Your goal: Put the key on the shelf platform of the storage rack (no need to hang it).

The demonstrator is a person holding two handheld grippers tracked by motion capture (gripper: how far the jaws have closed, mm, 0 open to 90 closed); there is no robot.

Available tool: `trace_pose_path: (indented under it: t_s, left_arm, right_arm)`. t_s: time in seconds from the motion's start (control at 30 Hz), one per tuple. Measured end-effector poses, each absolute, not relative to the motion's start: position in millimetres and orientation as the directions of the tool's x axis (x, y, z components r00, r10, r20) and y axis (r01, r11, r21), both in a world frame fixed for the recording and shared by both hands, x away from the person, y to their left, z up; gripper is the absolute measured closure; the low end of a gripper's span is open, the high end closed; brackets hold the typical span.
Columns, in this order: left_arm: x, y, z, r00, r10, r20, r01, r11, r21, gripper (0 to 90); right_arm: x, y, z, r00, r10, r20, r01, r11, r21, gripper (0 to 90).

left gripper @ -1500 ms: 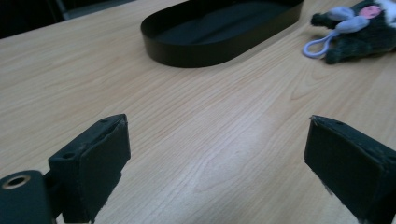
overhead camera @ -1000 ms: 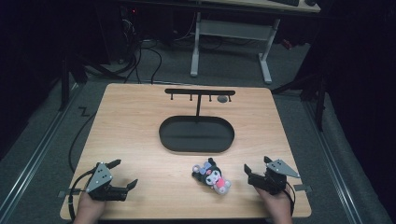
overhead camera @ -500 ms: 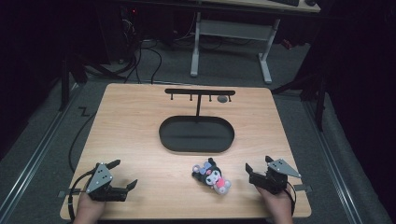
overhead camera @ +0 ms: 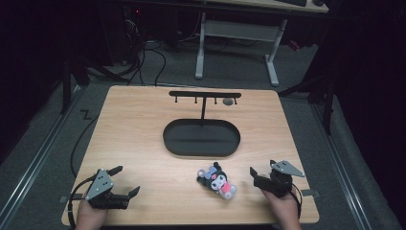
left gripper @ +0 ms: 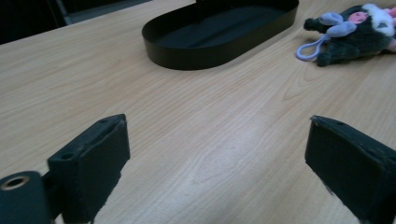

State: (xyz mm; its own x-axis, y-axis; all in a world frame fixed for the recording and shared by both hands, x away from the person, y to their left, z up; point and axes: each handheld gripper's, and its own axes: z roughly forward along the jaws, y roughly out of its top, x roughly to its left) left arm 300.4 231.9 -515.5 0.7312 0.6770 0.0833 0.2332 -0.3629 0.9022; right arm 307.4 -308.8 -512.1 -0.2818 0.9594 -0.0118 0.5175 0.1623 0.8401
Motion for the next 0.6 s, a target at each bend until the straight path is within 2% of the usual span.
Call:
trace_pose_path:
  t_s: [0.13, 0.47, 0.6]
  left_arm:
    - [302.4, 232.6, -515.3, 0.717, 0.689, 0.102, 0.233, -0.375, 0.897, 15.1]
    - [303.4, 229.5, -519.0, 0.718, 0.683, 0.135, 0.227, -0.414, 0.882, 13.5]
    - [308.8, 222.6, -520.2, 0.738, 0.664, 0.119, 0.233, -0.417, 0.878, 9.2]
  right_arm:
    - [311.7, -305.1, -507.1, -0.288, 0.954, -0.079, 0.534, 0.228, 0.814, 13.4]
    - [316.7, -302.2, -494.8, -0.281, 0.958, -0.054, 0.614, 0.223, 0.757, 14.9]
    - [319.2, -302.7, -496.3, -0.273, 0.961, -0.051, 0.664, 0.227, 0.713, 14.8]
